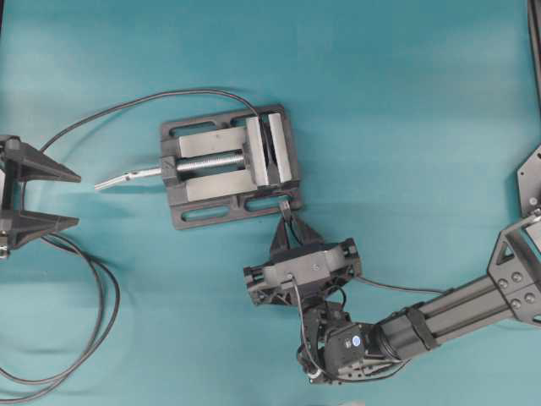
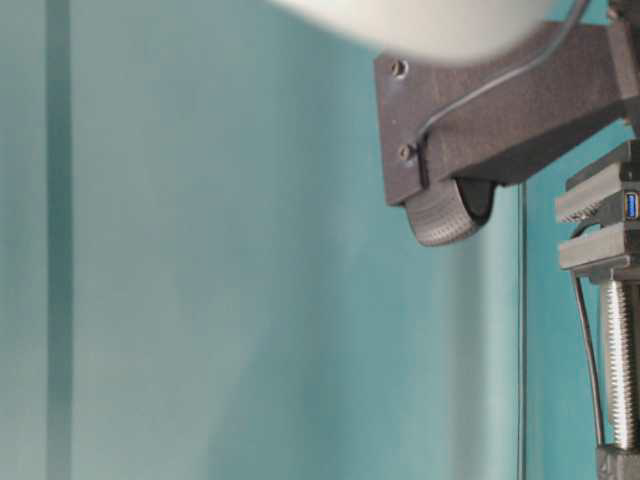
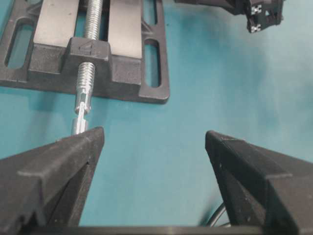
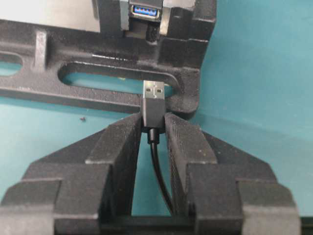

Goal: Insert the USB cable into the fixed female connector.
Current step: 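Align the silver USB plug with the blue female connector in the vise, then push the plug forward with the right gripper into the connector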

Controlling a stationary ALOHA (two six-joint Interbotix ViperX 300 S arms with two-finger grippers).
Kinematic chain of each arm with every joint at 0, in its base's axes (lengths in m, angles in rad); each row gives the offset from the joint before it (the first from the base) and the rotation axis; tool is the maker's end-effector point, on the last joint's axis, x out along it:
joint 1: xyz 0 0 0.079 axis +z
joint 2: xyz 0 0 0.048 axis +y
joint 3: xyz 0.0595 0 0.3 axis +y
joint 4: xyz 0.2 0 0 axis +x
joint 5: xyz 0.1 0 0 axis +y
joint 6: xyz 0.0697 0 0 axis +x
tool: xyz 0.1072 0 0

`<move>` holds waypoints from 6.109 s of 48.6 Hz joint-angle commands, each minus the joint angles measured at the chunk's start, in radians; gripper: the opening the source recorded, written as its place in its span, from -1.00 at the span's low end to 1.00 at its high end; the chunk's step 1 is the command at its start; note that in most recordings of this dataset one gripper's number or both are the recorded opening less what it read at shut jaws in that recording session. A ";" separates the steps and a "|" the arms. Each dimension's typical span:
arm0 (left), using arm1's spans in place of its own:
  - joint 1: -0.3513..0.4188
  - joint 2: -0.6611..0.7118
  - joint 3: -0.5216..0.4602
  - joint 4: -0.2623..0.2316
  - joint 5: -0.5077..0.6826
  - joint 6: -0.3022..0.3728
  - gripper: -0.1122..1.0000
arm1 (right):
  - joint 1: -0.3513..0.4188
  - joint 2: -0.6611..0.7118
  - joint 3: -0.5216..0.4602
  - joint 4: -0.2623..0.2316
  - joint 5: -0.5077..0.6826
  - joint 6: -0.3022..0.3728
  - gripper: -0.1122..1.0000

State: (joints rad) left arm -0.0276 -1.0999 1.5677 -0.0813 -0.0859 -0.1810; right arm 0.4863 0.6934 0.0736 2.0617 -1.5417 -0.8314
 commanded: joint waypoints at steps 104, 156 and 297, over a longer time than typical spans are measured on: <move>0.003 0.005 -0.012 0.002 -0.009 -0.012 0.95 | -0.040 -0.084 -0.092 0.000 -0.046 0.008 -0.44; 0.003 0.005 -0.012 0.002 -0.009 -0.012 0.95 | -0.063 -0.094 -0.086 -0.002 -0.054 -0.026 -0.44; 0.003 0.005 -0.011 0.002 -0.009 -0.012 0.95 | -0.253 -0.095 -0.014 -0.075 0.046 -0.011 -0.44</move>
State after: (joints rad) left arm -0.0261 -1.0999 1.5677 -0.0813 -0.0859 -0.1825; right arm 0.3605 0.6366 0.0430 2.0018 -1.5079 -0.8514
